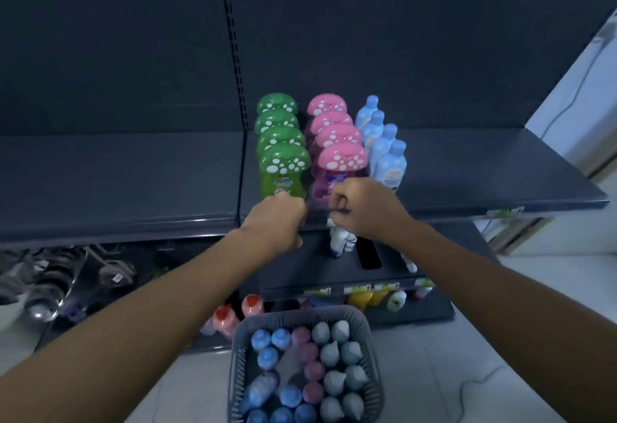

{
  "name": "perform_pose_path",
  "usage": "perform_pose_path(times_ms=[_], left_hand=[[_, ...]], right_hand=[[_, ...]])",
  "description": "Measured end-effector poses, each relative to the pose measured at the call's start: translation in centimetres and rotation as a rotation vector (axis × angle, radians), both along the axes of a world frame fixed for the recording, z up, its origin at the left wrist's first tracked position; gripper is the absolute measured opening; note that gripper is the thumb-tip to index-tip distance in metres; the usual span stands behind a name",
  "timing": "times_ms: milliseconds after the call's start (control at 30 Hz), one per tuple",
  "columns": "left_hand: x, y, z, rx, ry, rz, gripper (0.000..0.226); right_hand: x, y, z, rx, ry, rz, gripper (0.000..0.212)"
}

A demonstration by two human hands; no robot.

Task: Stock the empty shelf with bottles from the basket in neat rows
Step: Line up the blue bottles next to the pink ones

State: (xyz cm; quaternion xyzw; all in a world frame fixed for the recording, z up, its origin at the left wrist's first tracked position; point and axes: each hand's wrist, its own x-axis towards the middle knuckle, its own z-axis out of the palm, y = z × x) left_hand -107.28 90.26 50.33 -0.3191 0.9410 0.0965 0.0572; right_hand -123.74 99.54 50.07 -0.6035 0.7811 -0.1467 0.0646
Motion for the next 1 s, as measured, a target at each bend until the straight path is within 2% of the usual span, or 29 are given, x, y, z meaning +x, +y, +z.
perform_pose_path(times_ms=[133, 267, 367, 467, 633, 800, 1000], left_hand=[[3.0, -0.2, -6.1, 0.077, -0.077, 0.067, 0.039], [5.3, 0.5, -13.1, 0.17, -0.142, 0.134, 0.024], [6.6, 1.4, -19.3, 0.206, -0.215, 0.148, 0.029], [8.1, 2.8, -25.9, 0.234, -0.293, 0.126, 0.025], [10.9, 5.1, -35.3, 0.323, -0.382, 0.15, 0.023], [12.5, 6.9, -41.4, 0.253, -0.555, 0.058, 0.025], [12.8, 7.5, -44.7, 0.04, -0.848, -0.137, 0.043]], right_hand=[[2.2, 0.1, -6.2, 0.145, -0.01, 0.057, 0.023], [4.2, 0.3, -13.3, 0.272, -0.068, 0.087, 0.031], [5.6, 1.1, -19.4, 0.347, -0.077, 0.086, 0.03], [7.4, 2.2, -26.0, 0.439, -0.111, 0.106, 0.023], [10.9, 4.0, -36.4, 0.558, -0.207, 0.129, 0.024], [13.9, 5.8, -43.2, 0.643, -0.232, 0.207, 0.021], [15.3, 6.7, -46.5, 0.626, -0.191, 0.248, 0.02]])
